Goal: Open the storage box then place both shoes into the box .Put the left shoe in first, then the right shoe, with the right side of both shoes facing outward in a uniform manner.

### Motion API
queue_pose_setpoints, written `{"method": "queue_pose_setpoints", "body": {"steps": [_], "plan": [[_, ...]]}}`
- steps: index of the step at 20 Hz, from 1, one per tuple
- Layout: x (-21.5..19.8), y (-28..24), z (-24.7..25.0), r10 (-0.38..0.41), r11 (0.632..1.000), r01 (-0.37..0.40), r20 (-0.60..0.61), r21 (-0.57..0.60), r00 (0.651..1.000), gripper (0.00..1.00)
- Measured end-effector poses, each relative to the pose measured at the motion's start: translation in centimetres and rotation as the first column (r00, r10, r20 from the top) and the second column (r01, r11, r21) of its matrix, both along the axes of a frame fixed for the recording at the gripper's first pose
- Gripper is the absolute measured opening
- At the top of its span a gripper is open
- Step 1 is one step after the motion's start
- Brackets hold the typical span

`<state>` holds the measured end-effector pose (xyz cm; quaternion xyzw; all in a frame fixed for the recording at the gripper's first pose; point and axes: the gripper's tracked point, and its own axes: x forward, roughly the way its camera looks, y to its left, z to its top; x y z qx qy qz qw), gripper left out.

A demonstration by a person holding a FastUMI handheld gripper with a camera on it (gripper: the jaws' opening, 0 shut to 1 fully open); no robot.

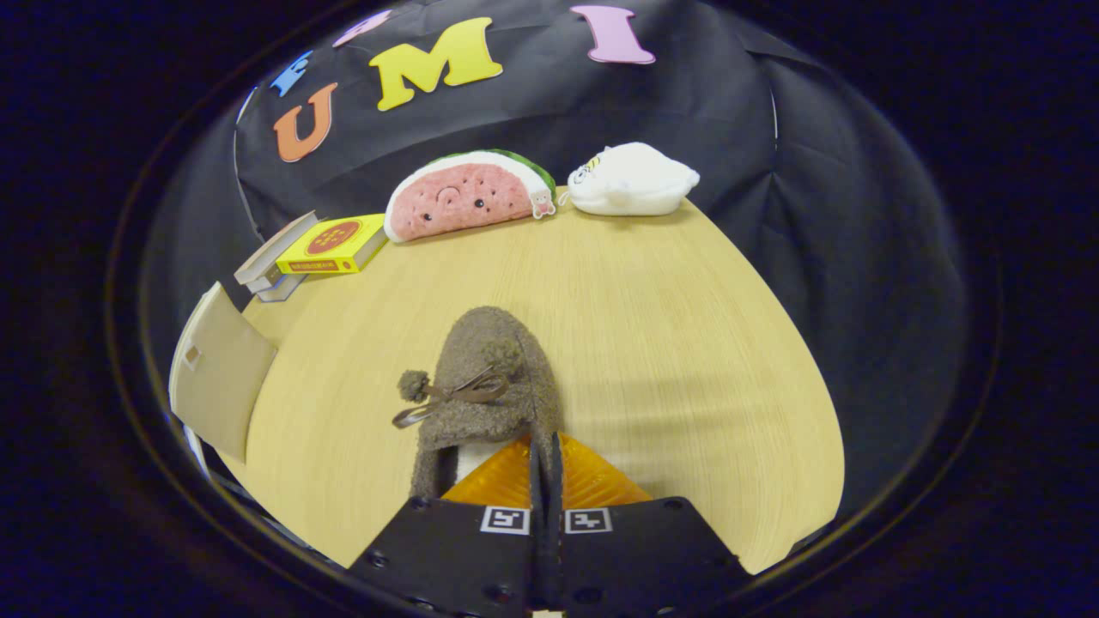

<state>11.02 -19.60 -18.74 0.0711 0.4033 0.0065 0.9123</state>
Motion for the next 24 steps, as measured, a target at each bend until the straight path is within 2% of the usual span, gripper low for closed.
{"method": "queue_pose_setpoints", "body": {"steps": [4,8,11,17,24], "plan": [[-0.5,0.8,0.2,-0.055,0.995,0.056,-0.015,0.088,0.998,0.0],[-1.4,5.1,3.1,-0.083,0.977,0.084,-0.012,0.198,0.996,0.0],[-2.1,11.7,7.8,-0.057,0.948,0.054,0.003,0.314,0.998,0.0],[-2.0,24.2,16.9,-0.042,0.946,-0.003,0.132,0.323,0.99,0.0],[-3.0,41.6,20.2,0.057,0.932,-0.115,0.175,0.344,0.983,0.0]]}}
